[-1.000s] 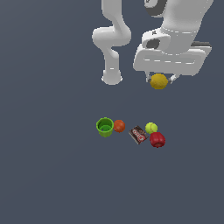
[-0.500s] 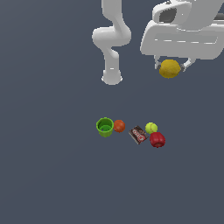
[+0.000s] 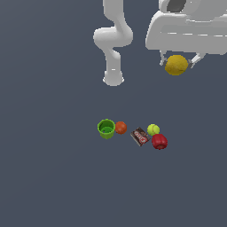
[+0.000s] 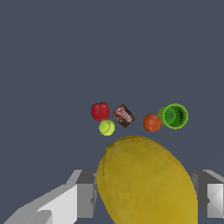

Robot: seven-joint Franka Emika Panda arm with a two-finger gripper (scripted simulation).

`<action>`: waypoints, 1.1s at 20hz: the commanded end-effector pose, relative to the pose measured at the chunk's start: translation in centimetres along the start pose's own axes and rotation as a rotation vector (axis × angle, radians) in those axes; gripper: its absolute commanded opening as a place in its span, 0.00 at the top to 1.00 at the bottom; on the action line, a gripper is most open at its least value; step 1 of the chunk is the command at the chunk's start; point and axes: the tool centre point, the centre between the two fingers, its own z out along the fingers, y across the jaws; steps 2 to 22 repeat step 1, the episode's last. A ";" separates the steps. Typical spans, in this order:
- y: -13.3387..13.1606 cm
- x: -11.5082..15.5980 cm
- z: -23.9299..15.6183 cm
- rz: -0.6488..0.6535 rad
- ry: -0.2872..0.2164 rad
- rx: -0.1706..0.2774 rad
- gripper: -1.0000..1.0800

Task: Pick up a designated object from a clutter of objects.

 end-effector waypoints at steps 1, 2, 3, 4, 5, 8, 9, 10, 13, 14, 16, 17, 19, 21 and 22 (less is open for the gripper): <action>0.0 0.0 0.0 0.000 0.001 0.000 1.00; 0.0 0.0 0.0 0.000 0.001 0.000 1.00; 0.0 0.0 0.0 0.000 0.001 0.000 1.00; 0.0 0.0 0.0 0.000 0.001 0.000 1.00; 0.0 0.0 0.0 0.000 0.001 0.000 1.00; 0.0 0.0 0.0 0.000 0.001 0.000 1.00; 0.0 0.0 0.0 0.000 0.001 0.000 1.00; 0.0 0.0 0.0 0.000 0.001 0.000 1.00; 0.0 0.0 0.0 0.000 0.001 0.000 1.00; 0.0 0.0 0.0 0.000 0.001 0.000 1.00; 0.0 0.0 0.0 0.000 0.001 0.000 1.00; 0.0 0.0 0.0 0.000 0.001 0.000 1.00; 0.0 0.0 0.0 0.000 0.001 0.000 1.00; 0.0 0.0 0.0 0.000 0.001 0.000 1.00; 0.0 0.0 0.0 0.000 0.001 0.000 1.00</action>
